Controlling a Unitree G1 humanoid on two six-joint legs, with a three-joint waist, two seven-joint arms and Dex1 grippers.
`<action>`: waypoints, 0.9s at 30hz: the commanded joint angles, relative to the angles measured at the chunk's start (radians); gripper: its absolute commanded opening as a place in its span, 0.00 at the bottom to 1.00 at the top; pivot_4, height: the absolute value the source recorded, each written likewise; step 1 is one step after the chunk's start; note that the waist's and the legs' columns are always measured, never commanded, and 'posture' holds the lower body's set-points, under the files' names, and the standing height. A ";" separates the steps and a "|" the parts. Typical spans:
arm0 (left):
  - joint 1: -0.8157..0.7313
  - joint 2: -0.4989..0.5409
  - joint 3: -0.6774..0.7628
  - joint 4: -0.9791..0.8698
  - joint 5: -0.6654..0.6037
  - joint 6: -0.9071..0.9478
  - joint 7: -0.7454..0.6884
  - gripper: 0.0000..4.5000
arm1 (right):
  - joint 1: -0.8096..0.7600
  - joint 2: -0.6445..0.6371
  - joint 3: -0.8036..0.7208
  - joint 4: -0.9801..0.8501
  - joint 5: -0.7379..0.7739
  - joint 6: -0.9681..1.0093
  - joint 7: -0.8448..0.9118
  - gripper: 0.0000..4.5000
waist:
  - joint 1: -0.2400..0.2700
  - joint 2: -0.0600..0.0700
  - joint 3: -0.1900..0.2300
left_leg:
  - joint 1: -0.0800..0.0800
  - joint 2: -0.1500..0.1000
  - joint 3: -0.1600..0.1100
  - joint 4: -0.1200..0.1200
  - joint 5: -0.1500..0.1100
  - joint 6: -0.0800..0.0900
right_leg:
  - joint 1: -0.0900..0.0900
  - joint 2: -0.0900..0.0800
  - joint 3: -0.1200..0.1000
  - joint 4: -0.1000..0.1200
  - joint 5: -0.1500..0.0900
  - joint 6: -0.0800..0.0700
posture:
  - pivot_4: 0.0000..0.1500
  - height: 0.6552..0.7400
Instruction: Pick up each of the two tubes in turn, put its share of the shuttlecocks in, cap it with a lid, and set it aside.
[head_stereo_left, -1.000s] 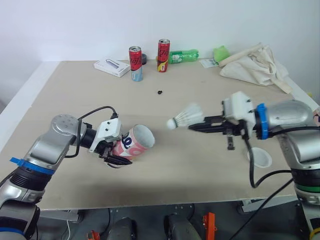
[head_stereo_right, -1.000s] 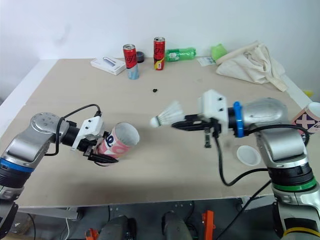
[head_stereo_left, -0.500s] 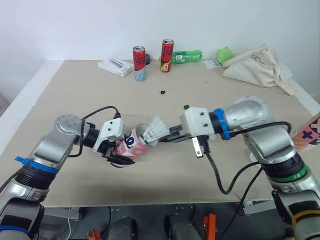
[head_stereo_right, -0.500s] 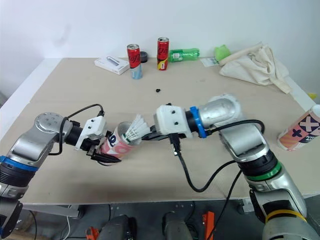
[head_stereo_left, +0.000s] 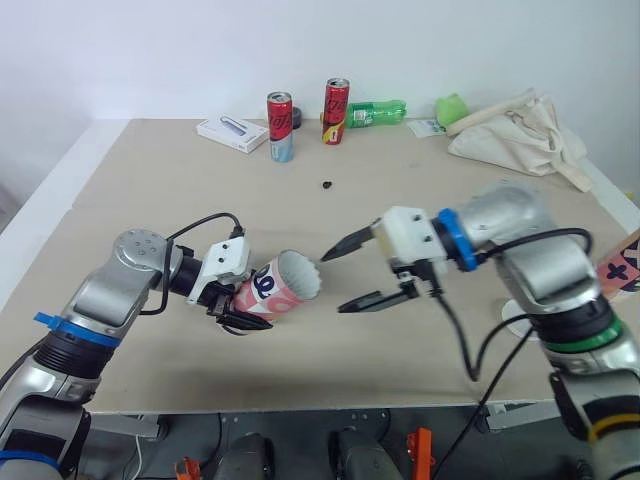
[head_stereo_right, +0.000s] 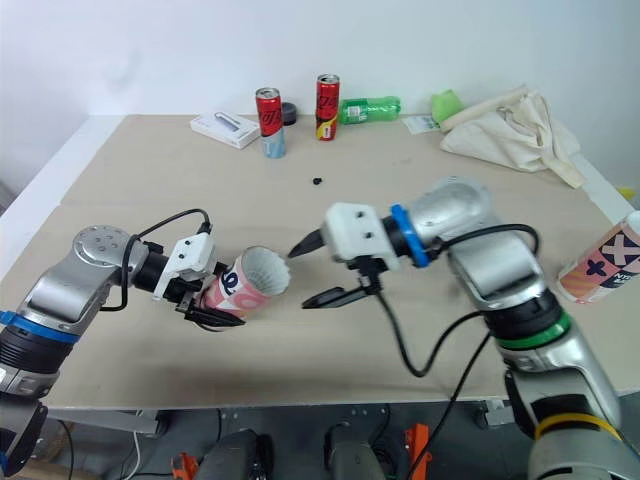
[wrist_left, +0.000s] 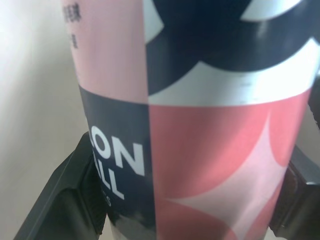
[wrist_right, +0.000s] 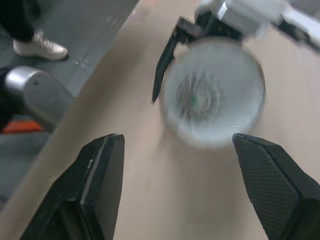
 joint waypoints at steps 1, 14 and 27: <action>-0.005 0.005 0.004 0.000 0.001 -0.004 0.003 0.78 | -0.006 -0.016 -0.079 -0.034 0.072 0.043 -0.002 0.84 | -0.001 0.000 0.000 | 0.000 0.000 0.000 0.000 0.000 0.000 | 0.000 0.000 0.000 0.000 0.000 0.000 | 1.00 1.00; -0.013 -0.002 0.003 0.012 0.005 -0.014 0.001 0.78 | -0.063 0.119 -0.012 0.024 0.057 0.103 -0.107 0.02 | -0.001 0.000 0.000 | 0.000 0.003 0.001 0.000 0.000 -0.001 | 0.000 0.002 -0.001 0.000 0.000 0.000 | 1.00 1.00; -0.016 -0.003 0.005 0.011 0.005 -0.010 0.006 0.78 | -0.221 0.279 0.241 0.256 -0.187 -0.079 -0.017 0.02 | -0.001 0.000 0.000 | 0.000 0.003 0.001 0.000 0.001 -0.001 | -0.001 0.002 -0.002 0.000 0.000 -0.001 | 1.00 1.00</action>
